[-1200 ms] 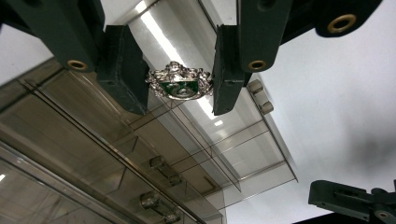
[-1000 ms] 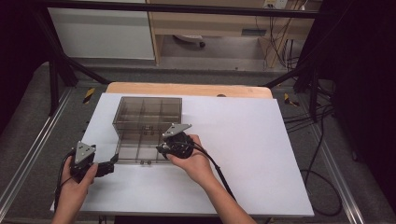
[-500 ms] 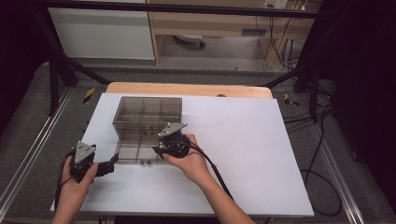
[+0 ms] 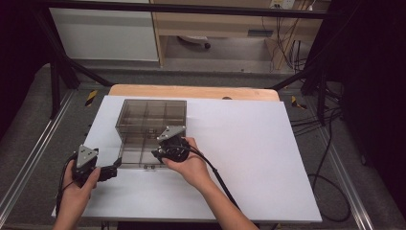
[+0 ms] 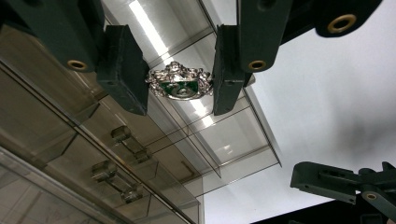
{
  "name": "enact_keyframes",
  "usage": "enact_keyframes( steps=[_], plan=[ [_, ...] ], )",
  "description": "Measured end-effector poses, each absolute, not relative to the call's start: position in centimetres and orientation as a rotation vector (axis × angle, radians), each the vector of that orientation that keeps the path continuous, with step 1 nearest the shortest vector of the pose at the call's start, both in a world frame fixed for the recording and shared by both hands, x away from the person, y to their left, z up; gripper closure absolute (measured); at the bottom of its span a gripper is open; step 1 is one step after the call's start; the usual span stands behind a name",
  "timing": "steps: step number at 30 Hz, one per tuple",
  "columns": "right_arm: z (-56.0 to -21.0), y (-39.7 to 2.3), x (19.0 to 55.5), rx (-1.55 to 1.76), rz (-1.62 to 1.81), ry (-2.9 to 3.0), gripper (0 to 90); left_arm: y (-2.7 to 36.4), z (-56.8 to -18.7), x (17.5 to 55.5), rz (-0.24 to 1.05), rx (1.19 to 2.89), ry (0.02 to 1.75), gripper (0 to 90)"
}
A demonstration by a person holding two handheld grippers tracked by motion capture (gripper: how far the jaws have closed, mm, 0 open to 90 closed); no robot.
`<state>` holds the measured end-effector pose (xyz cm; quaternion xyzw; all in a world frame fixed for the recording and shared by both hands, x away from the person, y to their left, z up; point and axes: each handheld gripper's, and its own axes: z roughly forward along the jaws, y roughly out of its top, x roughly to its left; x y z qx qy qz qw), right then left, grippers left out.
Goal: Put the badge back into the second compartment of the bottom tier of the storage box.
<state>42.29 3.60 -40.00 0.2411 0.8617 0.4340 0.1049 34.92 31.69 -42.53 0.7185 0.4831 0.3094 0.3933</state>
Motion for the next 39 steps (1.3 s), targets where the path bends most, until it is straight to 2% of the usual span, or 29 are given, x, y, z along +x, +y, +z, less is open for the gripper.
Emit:
enact_keyframes(
  steps=[39],
  plan=[
    [-40.83, 4.64, 42.59, 0.72, 1.279, 2.554, 57.0, 31.62, -42.6, 34.91, 0.777, 1.832, 1.224, 8.6]
  ],
)
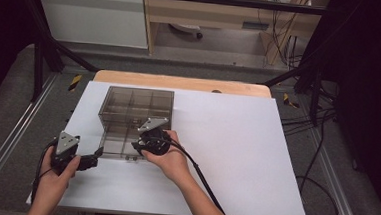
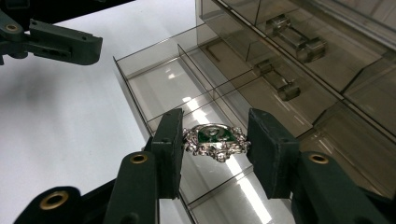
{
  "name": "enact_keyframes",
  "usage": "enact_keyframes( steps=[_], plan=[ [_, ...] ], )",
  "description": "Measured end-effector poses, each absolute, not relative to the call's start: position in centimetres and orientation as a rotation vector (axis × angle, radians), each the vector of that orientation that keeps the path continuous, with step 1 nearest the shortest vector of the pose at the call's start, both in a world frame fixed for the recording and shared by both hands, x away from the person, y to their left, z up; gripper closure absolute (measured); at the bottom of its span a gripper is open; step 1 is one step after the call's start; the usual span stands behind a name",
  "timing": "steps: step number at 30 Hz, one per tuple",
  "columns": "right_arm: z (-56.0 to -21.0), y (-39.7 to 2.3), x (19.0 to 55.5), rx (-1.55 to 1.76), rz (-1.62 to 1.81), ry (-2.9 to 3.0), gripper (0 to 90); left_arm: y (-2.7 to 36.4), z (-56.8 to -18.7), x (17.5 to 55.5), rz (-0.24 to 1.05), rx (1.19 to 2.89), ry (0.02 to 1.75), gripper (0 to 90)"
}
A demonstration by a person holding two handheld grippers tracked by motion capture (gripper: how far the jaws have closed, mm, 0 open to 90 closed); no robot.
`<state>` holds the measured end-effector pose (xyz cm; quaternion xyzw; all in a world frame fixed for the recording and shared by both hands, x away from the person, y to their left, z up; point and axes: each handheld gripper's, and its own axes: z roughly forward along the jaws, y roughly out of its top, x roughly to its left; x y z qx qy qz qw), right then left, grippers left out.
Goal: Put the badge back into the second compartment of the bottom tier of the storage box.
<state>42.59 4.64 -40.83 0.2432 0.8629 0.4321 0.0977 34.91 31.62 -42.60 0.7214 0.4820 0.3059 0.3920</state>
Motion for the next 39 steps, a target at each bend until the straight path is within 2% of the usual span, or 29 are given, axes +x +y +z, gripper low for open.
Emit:
enact_keyframes(
  steps=[39],
  plan=[
    [-41.66, 5.45, 43.02, 0.744, 1.273, 2.568, 57.0, 31.67, -42.6, 34.9, 0.775, 1.83, 1.226, 8.6]
  ],
)
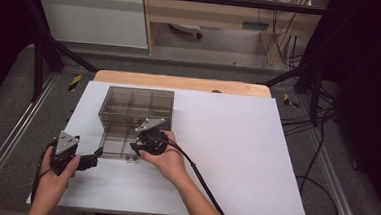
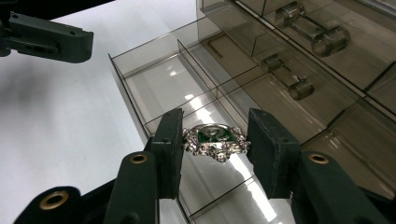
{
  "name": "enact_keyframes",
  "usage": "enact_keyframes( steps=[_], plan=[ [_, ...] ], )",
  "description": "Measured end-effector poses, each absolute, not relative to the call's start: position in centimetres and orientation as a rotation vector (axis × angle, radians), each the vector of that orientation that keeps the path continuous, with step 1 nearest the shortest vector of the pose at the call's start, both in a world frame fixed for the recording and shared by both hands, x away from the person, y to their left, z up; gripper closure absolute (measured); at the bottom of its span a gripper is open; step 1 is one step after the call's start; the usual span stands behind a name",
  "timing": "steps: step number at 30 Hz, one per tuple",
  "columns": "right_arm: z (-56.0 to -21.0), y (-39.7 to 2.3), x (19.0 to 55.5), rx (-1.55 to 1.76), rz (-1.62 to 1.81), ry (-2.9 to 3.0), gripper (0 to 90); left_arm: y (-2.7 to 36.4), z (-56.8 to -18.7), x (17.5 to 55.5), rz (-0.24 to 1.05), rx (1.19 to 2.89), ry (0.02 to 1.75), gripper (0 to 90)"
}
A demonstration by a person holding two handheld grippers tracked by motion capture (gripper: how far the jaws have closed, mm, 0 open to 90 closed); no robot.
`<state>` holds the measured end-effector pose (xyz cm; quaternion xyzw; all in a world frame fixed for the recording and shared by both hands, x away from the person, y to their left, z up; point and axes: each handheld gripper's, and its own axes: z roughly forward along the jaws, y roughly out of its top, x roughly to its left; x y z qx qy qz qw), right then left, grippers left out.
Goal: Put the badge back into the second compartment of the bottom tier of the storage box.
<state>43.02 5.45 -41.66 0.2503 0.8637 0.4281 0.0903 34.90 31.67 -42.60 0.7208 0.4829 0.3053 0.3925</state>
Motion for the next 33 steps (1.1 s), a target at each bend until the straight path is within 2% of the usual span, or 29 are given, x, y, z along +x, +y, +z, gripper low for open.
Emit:
enact_keyframes(
  steps=[33],
  plan=[
    [-42.33, 6.08, 43.48, 0.782, 1.278, 2.571, 56.9, 31.63, -42.64, 34.93, 0.772, 1.836, 1.222, 8.6]
  ],
)
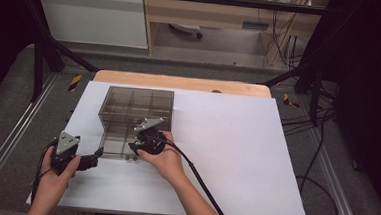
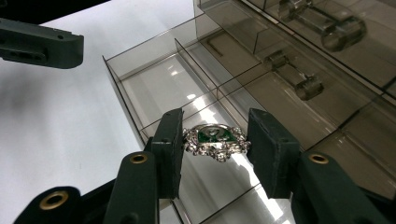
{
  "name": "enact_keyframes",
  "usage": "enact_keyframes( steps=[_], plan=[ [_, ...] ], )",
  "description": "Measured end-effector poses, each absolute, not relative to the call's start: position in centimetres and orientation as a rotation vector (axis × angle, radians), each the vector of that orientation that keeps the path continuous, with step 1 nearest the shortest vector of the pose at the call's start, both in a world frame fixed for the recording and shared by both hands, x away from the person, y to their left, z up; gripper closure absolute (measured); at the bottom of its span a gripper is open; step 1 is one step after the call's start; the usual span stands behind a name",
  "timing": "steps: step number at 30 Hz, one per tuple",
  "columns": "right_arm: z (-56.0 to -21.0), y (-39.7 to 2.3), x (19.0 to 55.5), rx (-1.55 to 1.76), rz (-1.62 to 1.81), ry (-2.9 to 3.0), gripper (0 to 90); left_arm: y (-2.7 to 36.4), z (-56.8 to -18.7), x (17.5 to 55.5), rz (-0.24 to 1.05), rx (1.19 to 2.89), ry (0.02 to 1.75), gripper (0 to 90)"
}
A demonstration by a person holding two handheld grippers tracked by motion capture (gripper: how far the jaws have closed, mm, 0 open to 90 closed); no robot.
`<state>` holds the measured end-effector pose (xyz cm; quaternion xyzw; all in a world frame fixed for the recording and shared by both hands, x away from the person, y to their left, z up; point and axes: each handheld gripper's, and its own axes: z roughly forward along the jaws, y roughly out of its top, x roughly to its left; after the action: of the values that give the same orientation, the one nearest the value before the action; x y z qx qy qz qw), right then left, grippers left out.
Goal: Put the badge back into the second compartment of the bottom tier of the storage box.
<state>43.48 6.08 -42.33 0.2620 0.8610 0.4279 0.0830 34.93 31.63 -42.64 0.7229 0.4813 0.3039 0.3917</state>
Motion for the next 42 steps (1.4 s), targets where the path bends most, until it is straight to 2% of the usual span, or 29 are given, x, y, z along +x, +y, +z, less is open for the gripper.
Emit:
enact_keyframes(
  steps=[14, 15, 17, 18, 42],
  plan=[
    [-42.9, 6.4, 43.7, 0.8, 1.265, 2.579, 56.7, 31.6, -42.7, 34.9, 0.771, 1.838, 1.22, 8.6],
    [-42.9, 6.4, 43.7, 0.802, 1.273, 2.584, 56.1, 31.6, -42.7, 34.9, 0.771, 1.838, 1.221, 8.6],
    [-42.9, 6.4, 43.7, 0.817, 1.276, 2.58, 47.6, 31.6, -42.7, 34.9, 0.769, 1.838, 1.221, 8.6],
    [-42.9, 6.3, 43.7, 0.821, 1.277, 2.573, 46.8, 31.6, -42.7, 34.9, 0.77, 1.839, 1.221, 8.6],
    [-41.5, 5.1, 43.1, 0.817, 1.298, 2.54, 50.7, 31.6, -42.7, 34.9, 0.772, 1.84, 1.223, 8.6]
  ],
)
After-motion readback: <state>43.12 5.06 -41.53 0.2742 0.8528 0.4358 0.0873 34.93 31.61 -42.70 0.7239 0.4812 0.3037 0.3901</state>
